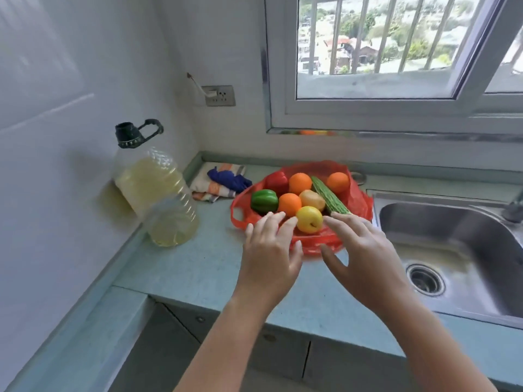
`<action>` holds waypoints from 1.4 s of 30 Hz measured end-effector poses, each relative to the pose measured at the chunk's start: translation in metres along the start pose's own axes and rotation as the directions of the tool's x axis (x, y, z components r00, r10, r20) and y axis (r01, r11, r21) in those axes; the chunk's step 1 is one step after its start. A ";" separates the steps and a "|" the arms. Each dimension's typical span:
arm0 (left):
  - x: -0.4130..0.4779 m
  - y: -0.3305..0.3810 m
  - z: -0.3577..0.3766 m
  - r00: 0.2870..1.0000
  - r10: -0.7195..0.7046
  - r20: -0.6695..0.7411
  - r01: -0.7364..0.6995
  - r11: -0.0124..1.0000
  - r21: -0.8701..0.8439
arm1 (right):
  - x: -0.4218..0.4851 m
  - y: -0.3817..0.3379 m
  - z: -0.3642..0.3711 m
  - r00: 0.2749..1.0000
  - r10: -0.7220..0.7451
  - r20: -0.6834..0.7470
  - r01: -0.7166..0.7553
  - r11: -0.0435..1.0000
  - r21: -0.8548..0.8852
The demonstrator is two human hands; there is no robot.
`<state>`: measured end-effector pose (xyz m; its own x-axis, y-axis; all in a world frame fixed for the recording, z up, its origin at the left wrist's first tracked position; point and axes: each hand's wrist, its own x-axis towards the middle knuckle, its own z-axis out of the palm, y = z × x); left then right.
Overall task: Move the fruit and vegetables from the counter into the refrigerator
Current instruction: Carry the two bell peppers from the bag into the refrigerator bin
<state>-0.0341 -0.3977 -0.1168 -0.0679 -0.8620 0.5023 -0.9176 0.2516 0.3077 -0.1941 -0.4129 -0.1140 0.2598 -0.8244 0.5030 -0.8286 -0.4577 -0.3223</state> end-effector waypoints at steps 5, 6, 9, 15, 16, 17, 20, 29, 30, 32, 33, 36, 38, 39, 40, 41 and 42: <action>0.057 -0.018 0.033 1.000 -0.012 0.013 0.012 0.999 -0.047 | 0.056 0.036 0.019 0.999 0.022 -0.037 -0.023 1.000 -0.009; 0.063 -0.024 0.040 1.000 -0.015 0.026 0.016 0.999 -0.048 | 0.063 0.040 0.025 0.999 0.033 -0.025 -0.033 0.999 -0.010; 0.077 -0.045 0.058 0.997 -0.019 0.074 0.022 0.999 -0.048 | 0.079 0.048 0.044 0.998 0.056 0.026 -0.056 0.998 0.000; 0.114 -0.101 0.093 0.986 -0.088 0.144 0.104 0.988 -0.112 | 0.121 0.056 0.087 0.994 0.072 0.078 -0.069 0.997 -0.028; 0.121 -0.111 0.100 0.984 -0.081 0.157 0.100 0.988 -0.116 | 0.128 0.057 0.095 0.992 0.080 0.095 -0.077 0.997 -0.032; 0.128 -0.120 0.107 0.982 -0.077 0.172 0.099 0.987 -0.123 | 0.136 0.058 0.104 0.989 0.092 0.115 -0.088 0.996 -0.033; 0.148 -0.146 0.126 0.972 -0.081 0.219 0.115 0.982 -0.147 | 0.160 0.063 0.130 0.980 0.120 0.157 -0.116 0.993 -0.037; 0.187 -0.196 0.183 0.894 -0.135 0.428 0.261 0.932 -0.251 | 0.223 0.093 0.205 0.945 0.148 0.291 -0.155 0.988 -0.002; 0.188 -0.201 0.190 0.886 -0.135 0.444 0.268 0.929 -0.254 | 0.227 0.097 0.214 0.936 0.154 0.316 -0.164 0.986 0.005; 0.188 -0.208 0.201 0.876 -0.136 0.463 0.281 0.924 -0.259 | 0.235 0.103 0.231 0.920 0.159 0.359 -0.174 0.985 0.011; 0.188 -0.212 0.205 0.868 -0.141 0.476 0.291 0.921 -0.258 | 0.238 0.106 0.239 0.912 0.162 0.378 -0.179 0.984 0.011; 0.187 -0.219 0.214 0.850 -0.148 0.506 0.313 0.914 -0.258 | 0.248 0.114 0.258 0.909 0.133 0.395 -0.156 0.987 0.026; 0.187 -0.223 0.219 0.844 -0.148 0.516 0.319 0.912 -0.260 | 0.255 0.120 0.270 0.906 0.110 0.408 -0.134 0.991 0.030; 0.187 -0.225 0.220 0.843 -0.145 0.518 0.319 0.910 -0.265 | 0.258 0.123 0.275 0.904 0.106 0.414 -0.127 0.992 0.024; 0.187 -0.226 0.222 0.844 -0.138 0.518 0.316 0.909 -0.271 | 0.261 0.126 0.280 0.902 0.107 0.418 -0.125 0.992 0.016; 0.187 -0.228 0.223 0.844 -0.126 0.522 0.305 0.913 -0.273 | 0.264 0.128 0.285 0.902 0.108 0.418 -0.122 0.992 0.007; 0.187 -0.229 0.224 0.843 -0.111 0.526 0.289 0.919 -0.269 | 0.267 0.131 0.289 0.900 0.110 0.421 -0.120 0.993 -0.003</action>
<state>0.0760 -0.7150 -0.2742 -0.1614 -0.9862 -0.0357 -0.7572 0.1005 0.6453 -0.0898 -0.7889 -0.2541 0.3517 -0.9327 0.0796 -0.8551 -0.3547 -0.3781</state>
